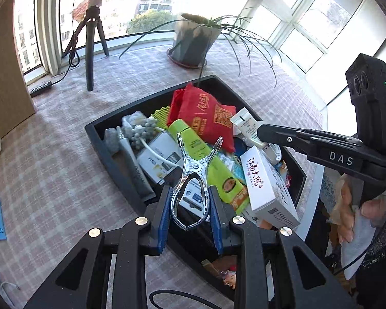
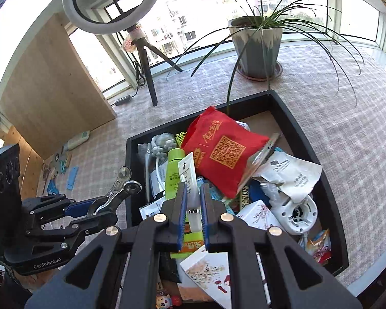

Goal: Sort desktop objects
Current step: 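Carry the white tube and silver clip to the tray and open both grippers, then move both grippers back over the pile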

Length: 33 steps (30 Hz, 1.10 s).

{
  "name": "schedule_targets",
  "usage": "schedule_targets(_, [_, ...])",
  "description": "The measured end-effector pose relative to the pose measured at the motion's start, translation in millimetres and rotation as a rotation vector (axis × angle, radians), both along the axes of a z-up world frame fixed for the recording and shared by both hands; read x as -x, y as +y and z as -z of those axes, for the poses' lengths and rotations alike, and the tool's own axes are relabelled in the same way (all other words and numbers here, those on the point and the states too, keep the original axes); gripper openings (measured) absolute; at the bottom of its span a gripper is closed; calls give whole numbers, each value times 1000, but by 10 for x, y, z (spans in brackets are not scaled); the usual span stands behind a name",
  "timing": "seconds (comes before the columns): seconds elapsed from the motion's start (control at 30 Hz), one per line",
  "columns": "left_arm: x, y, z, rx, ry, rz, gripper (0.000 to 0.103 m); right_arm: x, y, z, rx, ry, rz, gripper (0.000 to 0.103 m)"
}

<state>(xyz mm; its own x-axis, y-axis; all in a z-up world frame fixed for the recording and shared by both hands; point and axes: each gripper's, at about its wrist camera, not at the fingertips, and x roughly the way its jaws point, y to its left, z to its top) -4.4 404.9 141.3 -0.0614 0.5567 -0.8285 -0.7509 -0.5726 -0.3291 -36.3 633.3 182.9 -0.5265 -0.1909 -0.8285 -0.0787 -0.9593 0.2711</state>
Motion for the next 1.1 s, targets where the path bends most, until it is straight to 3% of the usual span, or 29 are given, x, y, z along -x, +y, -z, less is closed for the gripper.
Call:
schedule_targets(0.13, [-154,282,-58,-2,7,61,26,-16,198,-40,7,5,50,15])
schedule_targets(0.23, [-229,373,-73,16,22,81,48,-51,284,-53,27,-5,90,32])
schedule_targets(0.5, [-178,222,-134,49,78,14,46,-92,160,-68,2,-11,74,34])
schedule_targets(0.67, [-144,51,-223,53,117,-37,46,-140,0,-93,-5,-5,52,44])
schedule_targets(0.9, [-157,-244,-400,52,188,-104,48,-222,-322,-229,-17,36,-12,46])
schedule_targets(0.97, [-160,-344,-449,51,210,-123,48,-239,-422,-260,-15,49,-33,50])
schedule_targets(1.1, [-145,-575,-516,45,225,-164,55,-252,-637,-293,-11,63,-77,53])
